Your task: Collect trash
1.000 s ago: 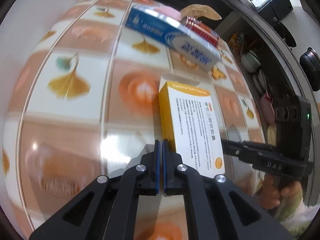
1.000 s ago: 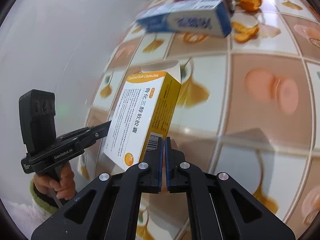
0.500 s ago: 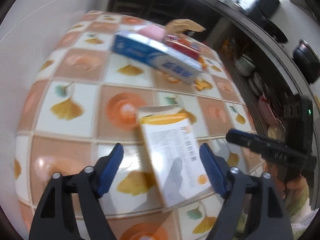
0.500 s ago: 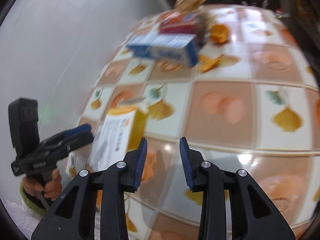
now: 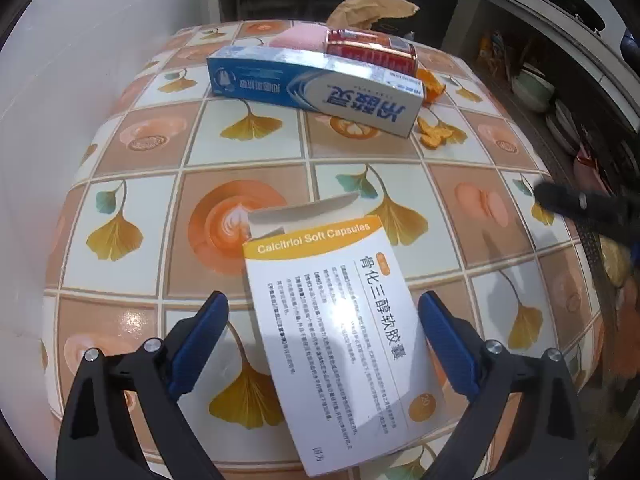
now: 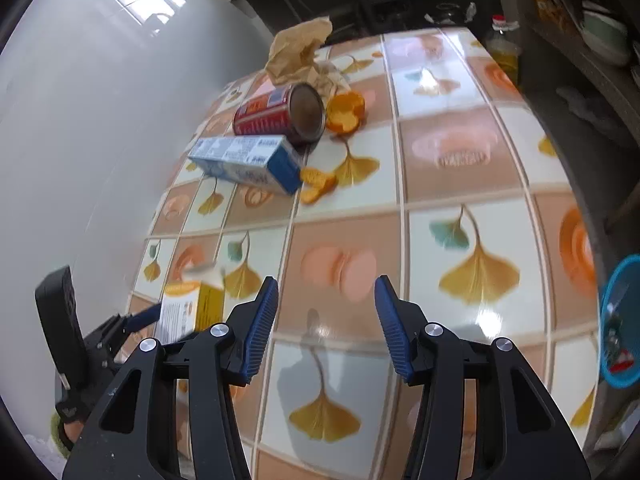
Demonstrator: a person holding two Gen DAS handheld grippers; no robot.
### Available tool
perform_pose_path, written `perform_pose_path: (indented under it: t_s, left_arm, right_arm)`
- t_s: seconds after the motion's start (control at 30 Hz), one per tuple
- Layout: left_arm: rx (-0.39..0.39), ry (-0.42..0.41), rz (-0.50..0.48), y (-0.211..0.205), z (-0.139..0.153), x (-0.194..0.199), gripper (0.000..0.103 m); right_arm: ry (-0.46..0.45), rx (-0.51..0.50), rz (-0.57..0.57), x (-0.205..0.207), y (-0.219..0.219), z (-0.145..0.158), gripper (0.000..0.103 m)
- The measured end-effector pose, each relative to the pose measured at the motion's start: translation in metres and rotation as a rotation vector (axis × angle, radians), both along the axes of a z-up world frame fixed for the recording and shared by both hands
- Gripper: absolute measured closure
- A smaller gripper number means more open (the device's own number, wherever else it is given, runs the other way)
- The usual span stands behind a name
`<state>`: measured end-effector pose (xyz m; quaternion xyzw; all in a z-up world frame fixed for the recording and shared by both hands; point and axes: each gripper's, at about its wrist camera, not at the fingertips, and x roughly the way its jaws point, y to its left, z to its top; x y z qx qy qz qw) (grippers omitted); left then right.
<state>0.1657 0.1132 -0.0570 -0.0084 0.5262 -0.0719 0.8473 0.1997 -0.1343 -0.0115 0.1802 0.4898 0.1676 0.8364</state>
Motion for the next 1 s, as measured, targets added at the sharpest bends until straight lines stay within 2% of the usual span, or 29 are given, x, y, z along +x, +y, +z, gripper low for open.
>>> perform_pose_path:
  t_s: [0.27, 0.3, 0.47, 0.57, 0.6, 0.7, 0.83, 1.0]
  left_arm:
    - [-0.044, 0.026, -0.002, 0.004, -0.001, -0.002, 0.017]
    - [-0.048, 0.030, -0.001, 0.005, -0.001, -0.003, 0.018]
    - [-0.059, 0.046, 0.011, 0.008, 0.001, -0.005, 0.024]
    - [-0.059, 0.053, 0.011, 0.009, 0.002, -0.007, 0.027]
    - [-0.059, 0.054, 0.010, 0.010, 0.002, -0.008, 0.029]
    - [-0.054, 0.057, 0.009, 0.010, 0.004, -0.010, 0.031]
    - [-0.047, 0.059, 0.009, 0.011, 0.003, -0.012, 0.032]
    - [-0.056, 0.056, 0.007, 0.013, 0.002, -0.013, 0.032]
  right_arm:
    - [-0.027, -0.006, -0.001, 0.088, -0.010, 0.000, 0.055]
    - [-0.022, 0.006, -0.003, 0.098, -0.011, -0.002, 0.059]
    - [0.057, 0.066, -0.028, 0.159, -0.014, -0.025, 0.067]
    - [0.104, 0.068, -0.025, 0.178, -0.007, -0.039, 0.078]
    - [0.104, 0.067, -0.024, 0.183, -0.006, -0.042, 0.086]
    - [0.104, 0.068, -0.035, 0.188, -0.006, -0.046, 0.098]
    - [0.093, 0.089, -0.044, 0.177, -0.013, -0.040, 0.100]
    - [0.068, 0.120, 0.009, 0.133, -0.019, -0.013, 0.100]
